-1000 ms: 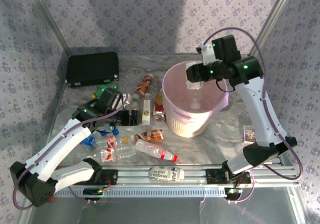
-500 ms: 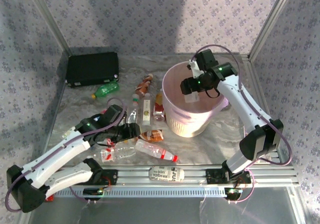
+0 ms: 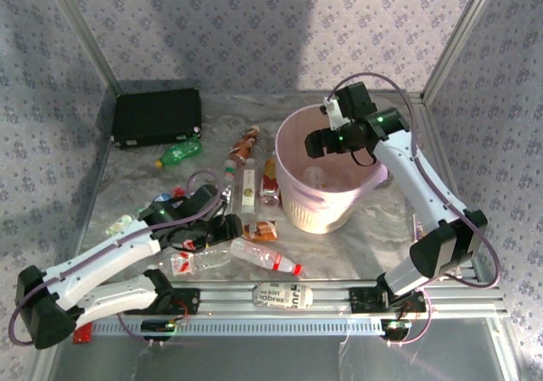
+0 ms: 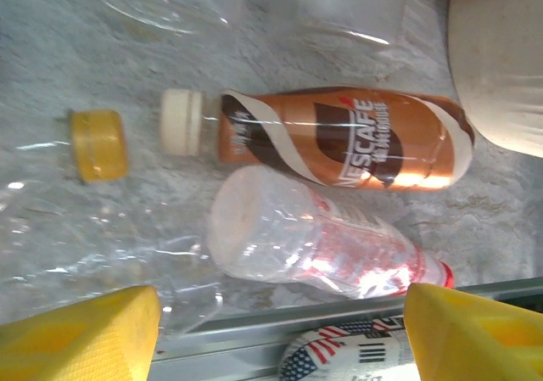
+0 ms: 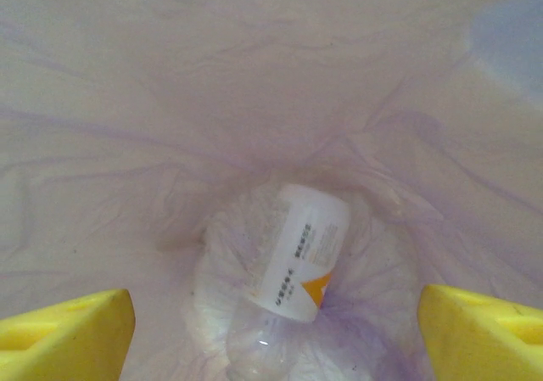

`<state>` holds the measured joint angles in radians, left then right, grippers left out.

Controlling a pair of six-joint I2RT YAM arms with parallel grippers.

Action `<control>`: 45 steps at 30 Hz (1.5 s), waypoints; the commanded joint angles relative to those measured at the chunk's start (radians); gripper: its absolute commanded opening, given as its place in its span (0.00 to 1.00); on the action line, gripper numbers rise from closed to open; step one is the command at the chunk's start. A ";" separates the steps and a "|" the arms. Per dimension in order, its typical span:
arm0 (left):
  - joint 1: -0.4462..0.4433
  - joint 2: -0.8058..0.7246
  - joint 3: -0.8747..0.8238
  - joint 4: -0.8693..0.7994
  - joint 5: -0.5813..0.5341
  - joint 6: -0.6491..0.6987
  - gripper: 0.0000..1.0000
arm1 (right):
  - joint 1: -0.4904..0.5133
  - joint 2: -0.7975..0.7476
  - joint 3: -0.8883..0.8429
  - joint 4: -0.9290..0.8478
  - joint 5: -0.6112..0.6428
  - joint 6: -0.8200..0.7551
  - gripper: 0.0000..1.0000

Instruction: Put the plastic bottles in the bin

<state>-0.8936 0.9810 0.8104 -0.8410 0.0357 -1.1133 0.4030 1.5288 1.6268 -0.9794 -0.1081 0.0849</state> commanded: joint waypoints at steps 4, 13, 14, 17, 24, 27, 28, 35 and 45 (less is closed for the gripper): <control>-0.082 -0.018 -0.057 0.139 -0.066 -0.366 0.73 | -0.011 -0.065 0.028 -0.017 0.005 -0.008 0.89; -0.225 0.119 -0.032 0.157 -0.121 -0.555 0.74 | -0.042 -0.105 -0.013 0.030 -0.047 -0.012 0.89; -0.239 0.134 -0.031 0.157 -0.133 -0.570 0.75 | -0.044 -0.107 -0.014 0.030 -0.053 -0.013 0.89; -0.269 0.135 -0.045 0.157 -0.201 -0.622 0.76 | -0.050 -0.127 -0.022 0.034 -0.076 -0.022 0.89; -0.292 0.234 -0.062 0.272 -0.234 -0.657 0.76 | -0.080 -0.167 -0.045 0.050 -0.126 -0.037 0.89; -0.297 0.274 -0.051 0.292 -0.230 -0.664 0.76 | -0.097 -0.179 -0.059 0.056 -0.139 -0.039 0.89; -0.302 0.278 -0.046 0.286 -0.234 -0.666 0.77 | -0.103 -0.183 -0.062 0.057 -0.144 -0.041 0.89; -0.311 0.331 -0.077 0.348 -0.213 -0.698 0.76 | -0.132 -0.209 -0.099 0.078 -0.171 -0.048 0.89; -0.297 0.379 -0.122 0.447 -0.227 -0.705 0.70 | -0.151 -0.216 -0.113 0.084 -0.188 -0.057 0.88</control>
<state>-1.1973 1.3468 0.7033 -0.4446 -0.1799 -1.7897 0.2592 1.3331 1.5208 -0.9066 -0.2733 0.0502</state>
